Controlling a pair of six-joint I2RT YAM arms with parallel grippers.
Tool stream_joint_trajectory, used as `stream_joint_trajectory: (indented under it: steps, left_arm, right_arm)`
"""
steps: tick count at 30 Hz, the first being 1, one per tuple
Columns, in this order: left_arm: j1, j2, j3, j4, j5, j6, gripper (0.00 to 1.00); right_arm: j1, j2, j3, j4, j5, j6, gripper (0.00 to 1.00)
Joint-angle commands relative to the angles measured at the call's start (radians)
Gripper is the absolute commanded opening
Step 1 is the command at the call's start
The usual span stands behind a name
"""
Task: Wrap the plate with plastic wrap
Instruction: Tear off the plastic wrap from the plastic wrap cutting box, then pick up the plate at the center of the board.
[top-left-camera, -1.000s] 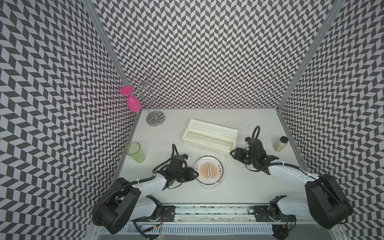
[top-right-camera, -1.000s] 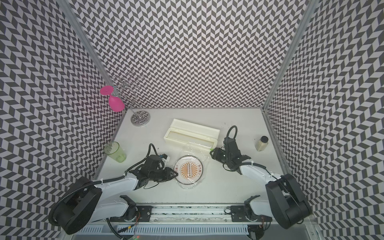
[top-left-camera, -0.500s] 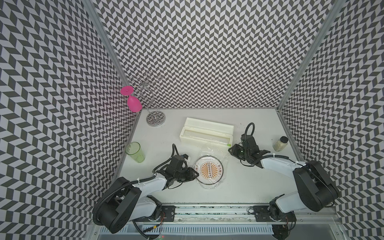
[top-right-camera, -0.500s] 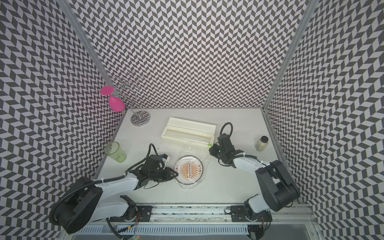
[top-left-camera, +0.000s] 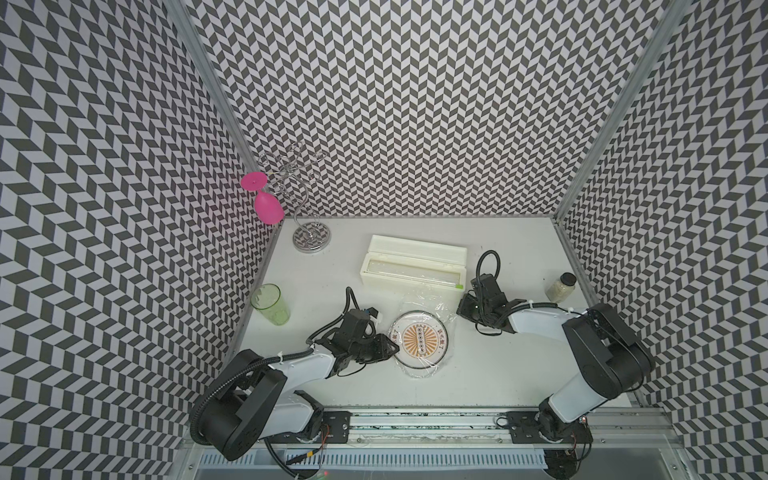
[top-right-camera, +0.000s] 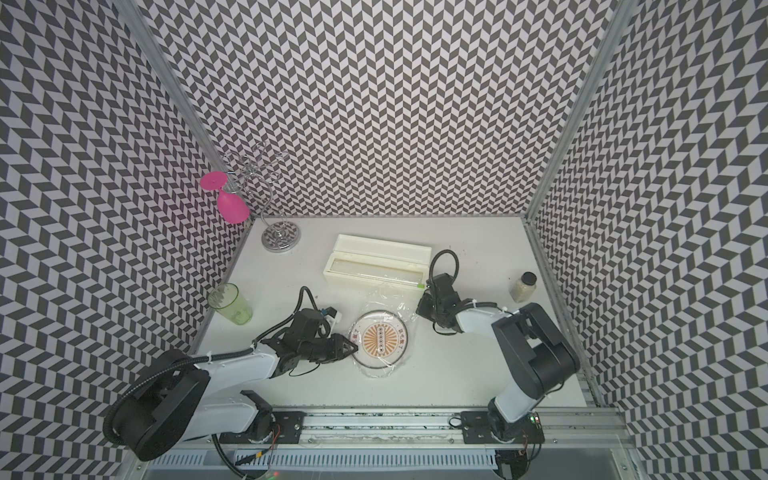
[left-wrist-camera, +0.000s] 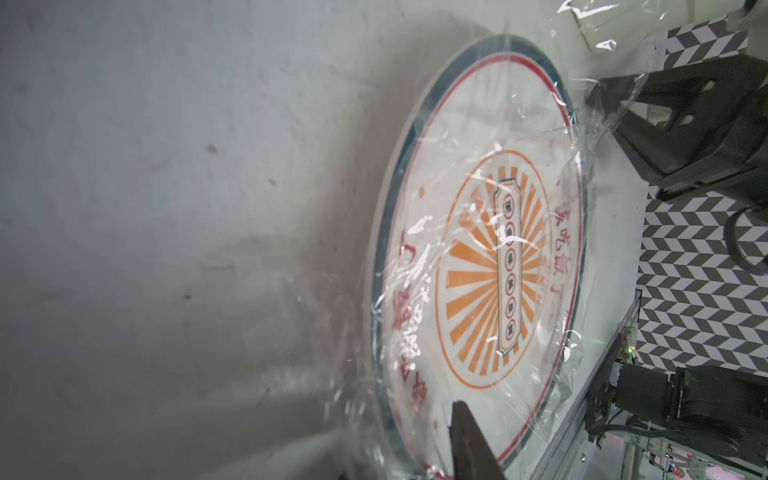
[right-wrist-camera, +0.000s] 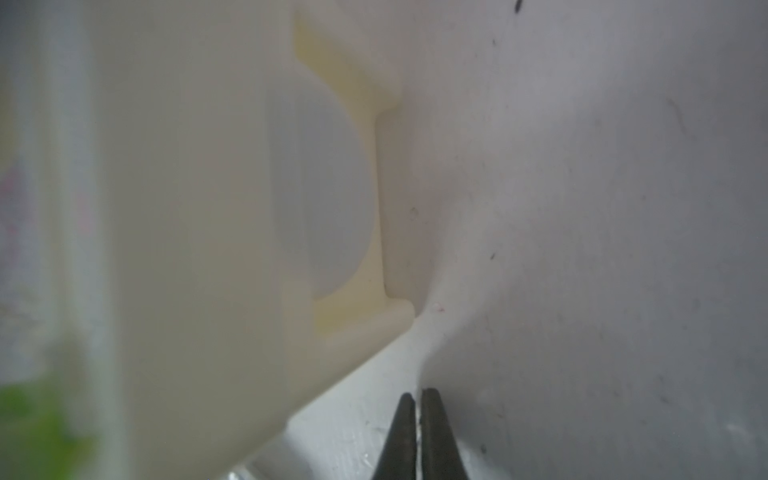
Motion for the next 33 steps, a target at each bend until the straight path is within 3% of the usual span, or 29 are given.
stream_joint_trajectory:
  steps: [1,5,11,15,18,24,33]
  left_arm:
    - [-0.006,0.017,-0.003,-0.048,-0.023,0.017,0.28]
    - [-0.006,0.011,-0.007,-0.05,-0.024,0.015,0.27]
    - [-0.004,0.006,-0.015,-0.046,-0.021,0.006,0.22]
    - [-0.004,0.01,-0.023,-0.028,-0.002,-0.011,0.18]
    - [-0.004,0.01,-0.03,0.001,0.018,-0.031,0.13]
    - [-0.004,0.027,-0.047,0.055,0.055,-0.075,0.09]
    - [-0.003,0.01,-0.079,0.084,0.054,-0.105,0.08]
  right_arm:
    - [0.0,-0.025,0.043,-0.05,-0.003,-0.033,0.3]
    - [-0.028,-0.091,0.105,-0.182,-0.028,-0.103,0.48]
    - [-0.043,-0.255,0.038,-0.359,0.005,-0.159,0.55]
    - [-0.012,-0.385,-0.059,-0.384,-0.104,-0.11,0.52]
    - [0.09,-0.471,-0.148,-0.308,-0.206,0.032,0.47]
    - [0.238,-0.467,-0.282,-0.063,-0.34,0.282,0.42]
    - [0.28,-0.404,-0.322,-0.046,-0.323,0.268,0.44]
